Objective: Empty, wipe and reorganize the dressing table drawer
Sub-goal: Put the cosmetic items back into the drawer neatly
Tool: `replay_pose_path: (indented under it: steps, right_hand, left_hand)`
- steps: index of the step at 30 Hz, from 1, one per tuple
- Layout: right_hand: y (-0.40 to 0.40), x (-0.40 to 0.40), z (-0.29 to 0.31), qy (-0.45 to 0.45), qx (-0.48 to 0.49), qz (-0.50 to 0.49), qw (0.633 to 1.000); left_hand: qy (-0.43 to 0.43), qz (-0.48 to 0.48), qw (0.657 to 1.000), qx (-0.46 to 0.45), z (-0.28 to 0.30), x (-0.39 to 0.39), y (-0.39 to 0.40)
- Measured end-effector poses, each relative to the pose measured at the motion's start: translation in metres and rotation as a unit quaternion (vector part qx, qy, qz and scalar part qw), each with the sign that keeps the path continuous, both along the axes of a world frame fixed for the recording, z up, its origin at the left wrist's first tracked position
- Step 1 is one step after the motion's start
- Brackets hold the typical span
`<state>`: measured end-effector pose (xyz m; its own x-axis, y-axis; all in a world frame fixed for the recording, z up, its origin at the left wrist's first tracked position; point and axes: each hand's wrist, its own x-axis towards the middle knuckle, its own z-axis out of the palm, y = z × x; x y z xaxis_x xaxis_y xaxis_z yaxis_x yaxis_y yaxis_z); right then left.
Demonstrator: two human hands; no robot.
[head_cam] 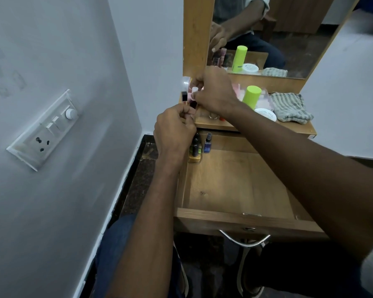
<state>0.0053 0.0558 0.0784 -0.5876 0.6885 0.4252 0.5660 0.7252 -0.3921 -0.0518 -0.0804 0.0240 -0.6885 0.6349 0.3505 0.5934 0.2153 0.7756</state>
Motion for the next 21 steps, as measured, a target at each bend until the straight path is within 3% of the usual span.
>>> replay_pose_path:
  steps: [12, 17, 21]
  right_hand:
    - [-0.047, 0.057, 0.033, 0.136, 0.019, 0.031, 0.990]
    - [-0.092, 0.088, -0.017, 0.035, 0.035, 0.044, 0.998]
    - [-0.102, 0.095, -0.062, -0.057, -0.060, 0.009, 0.997]
  left_hand:
    - [-0.024, 0.028, 0.998, 0.045, -0.003, -0.003, 0.001]
    - [-0.051, 0.024, 0.998, 0.035, -0.008, -0.005, 0.001]
    - [-0.085, -0.001, 0.996, -0.015, -0.016, -0.008, -0.001]
